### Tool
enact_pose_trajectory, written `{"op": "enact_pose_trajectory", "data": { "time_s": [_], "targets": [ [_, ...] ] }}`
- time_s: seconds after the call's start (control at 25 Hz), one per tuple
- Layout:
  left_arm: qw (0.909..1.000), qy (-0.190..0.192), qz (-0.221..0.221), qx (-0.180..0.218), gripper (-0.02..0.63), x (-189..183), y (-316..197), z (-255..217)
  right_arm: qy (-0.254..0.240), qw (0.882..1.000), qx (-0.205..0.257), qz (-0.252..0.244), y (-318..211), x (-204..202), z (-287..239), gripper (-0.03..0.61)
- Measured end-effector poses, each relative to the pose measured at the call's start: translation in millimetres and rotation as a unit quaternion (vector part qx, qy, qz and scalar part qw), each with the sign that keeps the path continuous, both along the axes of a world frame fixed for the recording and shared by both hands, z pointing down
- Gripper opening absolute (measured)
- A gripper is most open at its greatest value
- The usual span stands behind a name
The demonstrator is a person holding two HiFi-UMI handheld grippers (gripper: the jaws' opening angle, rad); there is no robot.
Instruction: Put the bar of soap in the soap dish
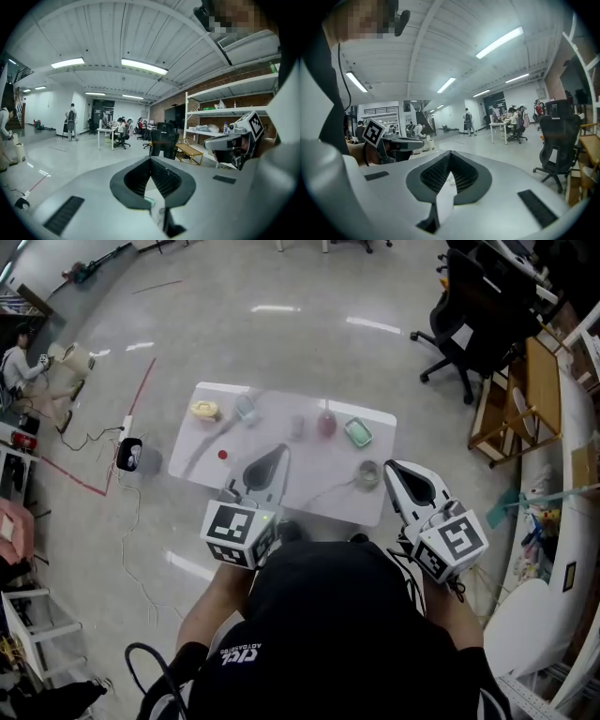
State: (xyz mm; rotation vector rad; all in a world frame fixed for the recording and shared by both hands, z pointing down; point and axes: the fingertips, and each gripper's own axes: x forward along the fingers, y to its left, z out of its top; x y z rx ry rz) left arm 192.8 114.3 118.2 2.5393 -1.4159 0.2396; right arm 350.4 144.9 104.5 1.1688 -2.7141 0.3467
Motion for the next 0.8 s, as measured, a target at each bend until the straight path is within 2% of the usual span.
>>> {"op": "enact_pose_trajectory", "data": {
  "time_s": [0.2, 0.8],
  "targets": [
    [0.9997, -0.012, 0.022, 0.003, 0.009, 24.6, 2.0, 3.6, 0.003, 1.0, 0.002, 0.012, -1.5, 19.7, 2.0, 0.014],
    [0.9994, -0.024, 0.025, -0.003, 0.009, 5.1, -12.8, 11.8, 0.015, 1.0, 0.015, 0.022, -15.9, 7.1, 1.5, 0.014]
  ]
}}
